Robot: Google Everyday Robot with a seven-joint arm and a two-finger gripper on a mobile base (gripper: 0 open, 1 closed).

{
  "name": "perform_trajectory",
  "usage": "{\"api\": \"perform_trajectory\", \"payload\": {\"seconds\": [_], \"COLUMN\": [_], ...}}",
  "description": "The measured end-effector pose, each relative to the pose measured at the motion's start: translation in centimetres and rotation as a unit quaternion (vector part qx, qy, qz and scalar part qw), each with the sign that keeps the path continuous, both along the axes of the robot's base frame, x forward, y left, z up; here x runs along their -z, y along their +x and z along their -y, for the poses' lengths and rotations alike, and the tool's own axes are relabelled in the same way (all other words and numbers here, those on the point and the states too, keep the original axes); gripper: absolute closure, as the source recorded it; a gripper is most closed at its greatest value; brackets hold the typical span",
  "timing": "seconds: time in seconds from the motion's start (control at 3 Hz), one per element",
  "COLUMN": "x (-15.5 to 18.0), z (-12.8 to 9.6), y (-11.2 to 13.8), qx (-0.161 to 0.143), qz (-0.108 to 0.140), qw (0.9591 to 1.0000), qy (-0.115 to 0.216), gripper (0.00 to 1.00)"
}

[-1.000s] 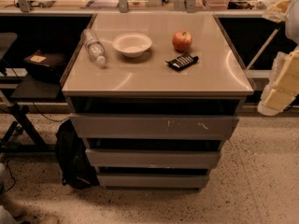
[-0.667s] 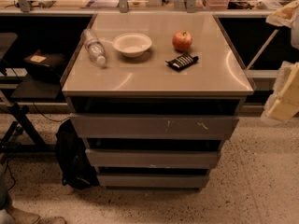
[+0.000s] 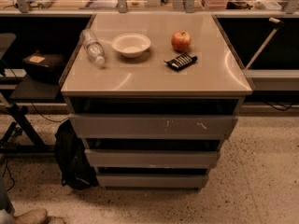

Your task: Open top drawer

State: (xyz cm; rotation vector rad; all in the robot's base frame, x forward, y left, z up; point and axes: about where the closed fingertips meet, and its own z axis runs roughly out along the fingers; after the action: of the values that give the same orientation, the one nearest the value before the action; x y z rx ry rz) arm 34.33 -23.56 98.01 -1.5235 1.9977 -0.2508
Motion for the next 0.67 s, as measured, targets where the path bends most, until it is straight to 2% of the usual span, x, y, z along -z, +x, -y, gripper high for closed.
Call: {"api": "perform_trajectory", "payload": {"seconds": [0.33, 0.67], "x": [5.8, 16.5], "z": [-2.2, -7.5], "y": [0.7, 3.3], "qx": [-0.035, -0.096], "qz": [0.018, -0.017], "qw": [0.9983, 0.9887], "qy": [0.043, 0.113], "gripper": [0.00, 0.00]}}
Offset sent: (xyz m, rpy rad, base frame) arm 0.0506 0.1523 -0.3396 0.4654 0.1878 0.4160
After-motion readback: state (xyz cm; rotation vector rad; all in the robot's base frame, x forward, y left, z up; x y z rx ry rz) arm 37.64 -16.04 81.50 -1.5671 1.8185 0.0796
